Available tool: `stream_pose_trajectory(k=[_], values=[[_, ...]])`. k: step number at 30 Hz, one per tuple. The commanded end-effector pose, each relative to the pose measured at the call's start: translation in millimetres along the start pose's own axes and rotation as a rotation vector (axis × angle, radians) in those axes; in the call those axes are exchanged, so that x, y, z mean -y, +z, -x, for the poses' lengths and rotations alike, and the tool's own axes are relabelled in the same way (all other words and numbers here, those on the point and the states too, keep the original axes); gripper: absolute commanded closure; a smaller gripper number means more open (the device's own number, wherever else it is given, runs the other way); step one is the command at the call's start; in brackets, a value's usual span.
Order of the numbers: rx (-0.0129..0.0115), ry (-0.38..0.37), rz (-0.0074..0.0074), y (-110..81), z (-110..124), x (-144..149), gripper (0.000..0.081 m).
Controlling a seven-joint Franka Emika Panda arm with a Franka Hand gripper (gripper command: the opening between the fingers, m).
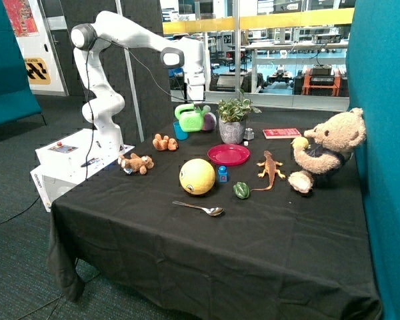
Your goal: Water the pot plant and put the can on the plate
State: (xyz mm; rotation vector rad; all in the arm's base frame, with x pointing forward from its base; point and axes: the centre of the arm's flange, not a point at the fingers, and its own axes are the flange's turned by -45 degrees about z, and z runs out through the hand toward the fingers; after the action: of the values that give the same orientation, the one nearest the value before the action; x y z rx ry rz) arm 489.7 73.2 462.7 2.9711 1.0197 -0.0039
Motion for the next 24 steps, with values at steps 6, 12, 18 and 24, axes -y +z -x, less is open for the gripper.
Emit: stream_pose_trajectory(k=[6, 12, 18, 24], values=[[-0.0025, 0.089, 0.0003, -1.8, -19.4, 24.9, 0.0808], [-0.0025, 0.064, 0.0004, -3.4, -29.8, 37.9, 0.0808], [-0.0025, 0.103, 0.0003, -5.0, -38.5, 34.7, 0.0808], [-0.0025, 0.154, 0.0003, -5.7, -44.2, 21.2, 0.0808]])
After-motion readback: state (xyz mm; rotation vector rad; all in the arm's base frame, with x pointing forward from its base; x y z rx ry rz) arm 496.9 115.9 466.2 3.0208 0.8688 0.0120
